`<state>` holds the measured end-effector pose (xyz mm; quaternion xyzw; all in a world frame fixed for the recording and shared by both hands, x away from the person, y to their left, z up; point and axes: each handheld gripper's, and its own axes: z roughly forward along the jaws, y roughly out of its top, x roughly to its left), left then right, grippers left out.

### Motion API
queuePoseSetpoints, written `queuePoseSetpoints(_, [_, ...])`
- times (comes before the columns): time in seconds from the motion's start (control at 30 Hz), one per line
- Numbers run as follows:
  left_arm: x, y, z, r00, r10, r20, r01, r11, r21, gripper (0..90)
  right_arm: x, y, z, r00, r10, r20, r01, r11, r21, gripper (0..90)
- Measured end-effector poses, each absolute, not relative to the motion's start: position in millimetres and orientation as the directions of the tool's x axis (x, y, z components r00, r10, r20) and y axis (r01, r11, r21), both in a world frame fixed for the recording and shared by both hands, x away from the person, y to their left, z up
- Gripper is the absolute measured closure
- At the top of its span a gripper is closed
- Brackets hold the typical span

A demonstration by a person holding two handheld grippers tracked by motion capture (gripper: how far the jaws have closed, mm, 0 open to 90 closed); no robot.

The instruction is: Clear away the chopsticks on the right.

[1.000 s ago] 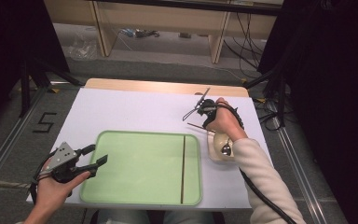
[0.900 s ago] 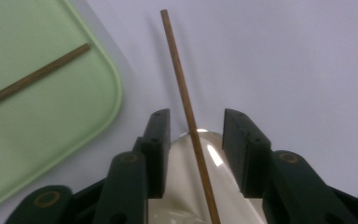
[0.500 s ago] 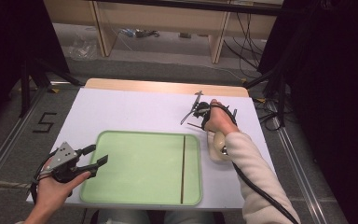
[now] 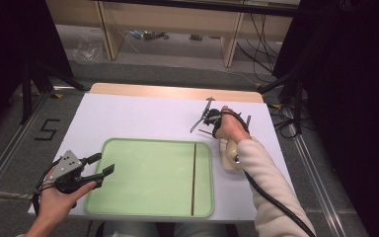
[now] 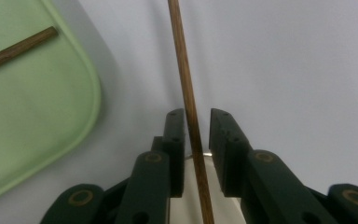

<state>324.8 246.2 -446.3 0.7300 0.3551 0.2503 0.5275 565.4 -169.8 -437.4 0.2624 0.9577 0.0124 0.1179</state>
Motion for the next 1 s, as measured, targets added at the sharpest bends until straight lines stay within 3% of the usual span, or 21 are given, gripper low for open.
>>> queuePoseSetpoints(0.43, [324.5, 245.9, -446.5, 0.620, 0.784, -0.011, 0.259, -0.192, 0.947, 36.8, 559.5, -165.9, -438.3, -0.851, 0.435, -0.294, 0.438, 0.897, 0.060, 86.4])
queuePoseSetpoints(0.77, [324.4, 245.7, -446.1, 0.620, 0.785, -0.009, 0.256, -0.191, 0.948, 36.8, 560.6, -168.2, -420.0, -0.841, 0.406, -0.357, 0.386, 0.914, 0.129, 87.3])
queuePoseSetpoints(1.0, [325.1, 245.9, -446.1, 0.623, 0.782, -0.006, 0.250, -0.192, 0.949, 36.8, 557.9, -166.9, -389.0, -0.737, 0.554, -0.386, 0.471, 0.832, 0.294, 87.3])
